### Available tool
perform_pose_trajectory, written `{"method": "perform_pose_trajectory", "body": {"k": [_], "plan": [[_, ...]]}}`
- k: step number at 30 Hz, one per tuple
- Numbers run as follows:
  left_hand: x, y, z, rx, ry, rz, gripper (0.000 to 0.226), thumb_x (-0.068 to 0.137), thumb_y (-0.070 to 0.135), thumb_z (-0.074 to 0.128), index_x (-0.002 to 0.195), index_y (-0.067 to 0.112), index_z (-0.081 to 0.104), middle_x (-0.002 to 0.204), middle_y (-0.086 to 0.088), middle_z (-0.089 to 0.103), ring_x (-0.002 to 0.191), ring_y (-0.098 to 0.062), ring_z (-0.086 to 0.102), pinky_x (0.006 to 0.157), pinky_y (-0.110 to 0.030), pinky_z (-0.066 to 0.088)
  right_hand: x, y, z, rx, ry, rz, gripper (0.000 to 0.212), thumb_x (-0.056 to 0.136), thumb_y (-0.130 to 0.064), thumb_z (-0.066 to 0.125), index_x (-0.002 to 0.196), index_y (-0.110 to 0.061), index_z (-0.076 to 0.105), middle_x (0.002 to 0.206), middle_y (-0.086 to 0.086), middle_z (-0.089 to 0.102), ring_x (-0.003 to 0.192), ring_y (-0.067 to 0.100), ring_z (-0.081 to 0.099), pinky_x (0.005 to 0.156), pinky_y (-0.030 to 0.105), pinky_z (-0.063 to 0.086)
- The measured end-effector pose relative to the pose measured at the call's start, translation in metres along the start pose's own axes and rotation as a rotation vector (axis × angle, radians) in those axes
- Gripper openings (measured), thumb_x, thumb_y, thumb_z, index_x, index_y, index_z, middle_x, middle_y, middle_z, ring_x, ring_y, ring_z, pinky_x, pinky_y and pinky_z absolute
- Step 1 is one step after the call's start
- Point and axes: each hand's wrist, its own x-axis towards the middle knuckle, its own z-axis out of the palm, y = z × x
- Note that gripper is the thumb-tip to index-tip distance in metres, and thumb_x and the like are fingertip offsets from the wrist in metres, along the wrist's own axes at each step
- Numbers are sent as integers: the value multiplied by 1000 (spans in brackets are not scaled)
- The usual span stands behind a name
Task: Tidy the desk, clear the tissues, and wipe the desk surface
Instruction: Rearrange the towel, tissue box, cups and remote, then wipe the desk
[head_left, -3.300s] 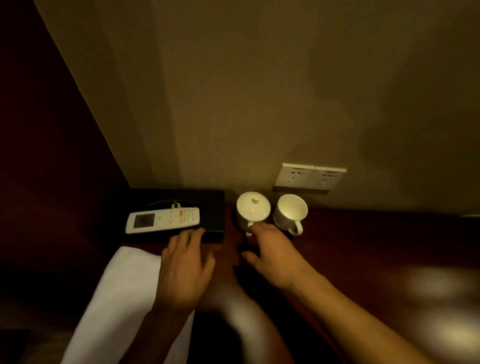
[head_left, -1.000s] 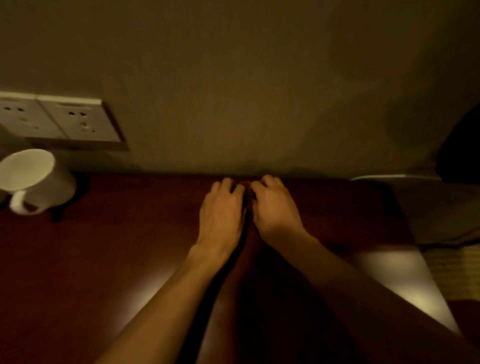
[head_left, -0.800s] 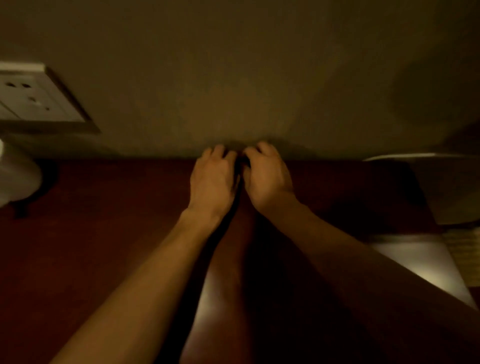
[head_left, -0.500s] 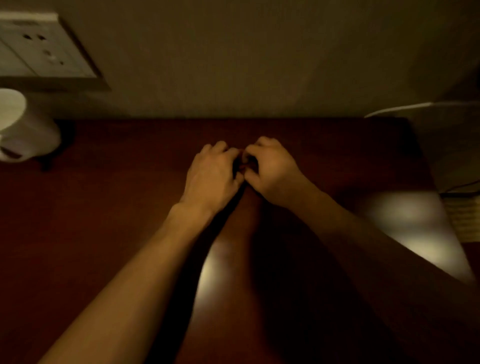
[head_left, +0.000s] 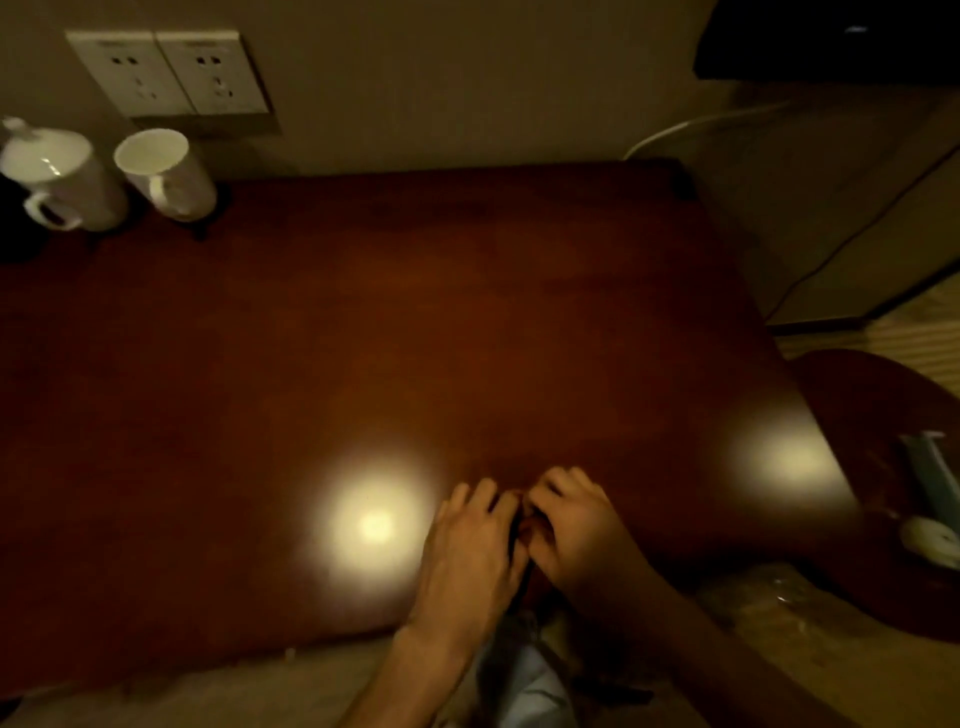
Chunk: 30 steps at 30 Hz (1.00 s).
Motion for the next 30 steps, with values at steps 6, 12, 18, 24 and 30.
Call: {"method": "perform_pose_trajectory", "body": {"k": [6,12,18,24,30], "plan": [[-37,25,11,2,-31,-71,29,84,34,44,110,27,55,107,4,52,96,-21,47,81,-35,44,-47,-4,-2,24,-27,-5,20,83,-21,44,98,-18,56,101,1,51,95,23,47,81,39,41],[12,31,7,-16,24,-107,30,85,24,54,115,22,56,106,-2,53,96,-24,48,81,-35,42,-5,16,-21,25,-23,-11,19,85,-9,49,102,-13,58,107,6,51,104,26,45,91,43,42],[134,22,6,-27,146,-152,33,86,23,53,119,24,58,102,-1,54,90,-24,47,77,-36,42,101,65,-56,20,112,2,20,91,-12,48,103,-13,64,103,7,55,99,25,48,88,37,41],[305,-13,-11,32,265,-176,31,88,20,52,118,24,60,101,-3,55,89,-27,49,75,-36,40,263,112,-113,-19,159,-56,27,88,-7,50,110,-11,66,110,12,57,103,29,50,89,37,40],[429,-31,-24,-4,333,-276,29,87,14,52,114,14,63,106,-15,56,94,-36,51,78,-44,42,392,146,-148,-69,150,-68,27,90,-10,53,114,-9,65,116,17,56,110,32,48,93,37,37]]}}
